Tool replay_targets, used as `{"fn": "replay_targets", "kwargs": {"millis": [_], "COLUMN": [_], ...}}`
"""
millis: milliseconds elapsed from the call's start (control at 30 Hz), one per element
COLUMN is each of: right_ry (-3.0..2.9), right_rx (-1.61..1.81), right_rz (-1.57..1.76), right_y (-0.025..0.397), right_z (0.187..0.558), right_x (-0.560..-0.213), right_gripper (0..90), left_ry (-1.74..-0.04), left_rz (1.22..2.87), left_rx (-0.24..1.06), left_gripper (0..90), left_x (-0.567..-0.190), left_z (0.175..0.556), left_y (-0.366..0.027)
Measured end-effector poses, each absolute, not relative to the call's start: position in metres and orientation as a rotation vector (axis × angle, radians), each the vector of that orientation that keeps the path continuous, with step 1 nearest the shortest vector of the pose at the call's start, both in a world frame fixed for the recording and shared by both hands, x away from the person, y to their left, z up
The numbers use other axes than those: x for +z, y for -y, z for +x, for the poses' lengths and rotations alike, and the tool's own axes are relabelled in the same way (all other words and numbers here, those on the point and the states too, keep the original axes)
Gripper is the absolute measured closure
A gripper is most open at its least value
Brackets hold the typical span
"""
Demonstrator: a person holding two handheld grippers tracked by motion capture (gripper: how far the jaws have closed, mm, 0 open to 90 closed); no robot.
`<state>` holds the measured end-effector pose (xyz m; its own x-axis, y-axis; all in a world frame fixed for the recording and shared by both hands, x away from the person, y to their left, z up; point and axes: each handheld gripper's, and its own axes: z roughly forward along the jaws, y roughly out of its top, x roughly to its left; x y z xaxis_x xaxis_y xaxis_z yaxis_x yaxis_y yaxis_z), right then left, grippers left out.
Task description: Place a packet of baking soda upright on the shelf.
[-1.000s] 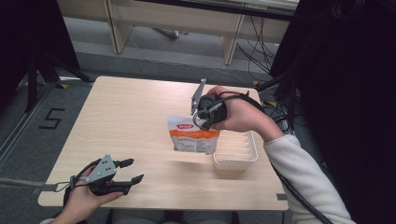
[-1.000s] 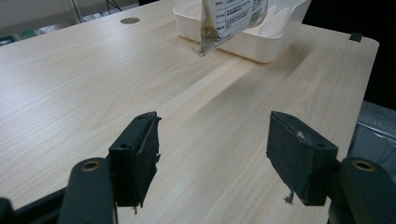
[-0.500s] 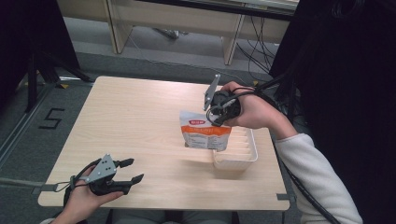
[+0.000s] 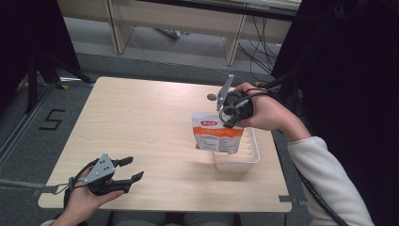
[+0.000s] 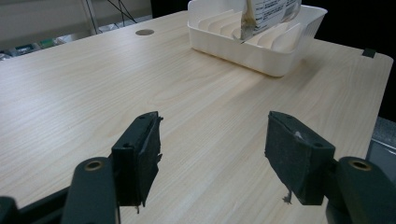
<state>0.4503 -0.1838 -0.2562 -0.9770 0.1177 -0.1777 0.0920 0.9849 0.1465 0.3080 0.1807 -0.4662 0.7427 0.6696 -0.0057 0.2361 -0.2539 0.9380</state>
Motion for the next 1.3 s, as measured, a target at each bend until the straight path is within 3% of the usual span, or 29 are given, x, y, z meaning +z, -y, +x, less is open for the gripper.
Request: {"fn": "replay_targets", "kwargs": {"millis": [1300], "right_ry": [-2.951], "right_rx": [0.15], "right_rz": [0.169], "right_y": [0.218], "right_z": [0.444], "right_x": [-0.249], "right_gripper": [90.0], "left_ry": [-0.699], "left_rz": [1.848], "left_rx": [0.482], "left_gripper": [33.9], "left_x": [-0.47], "left_z": [0.308], "left_y": [-0.177]}}
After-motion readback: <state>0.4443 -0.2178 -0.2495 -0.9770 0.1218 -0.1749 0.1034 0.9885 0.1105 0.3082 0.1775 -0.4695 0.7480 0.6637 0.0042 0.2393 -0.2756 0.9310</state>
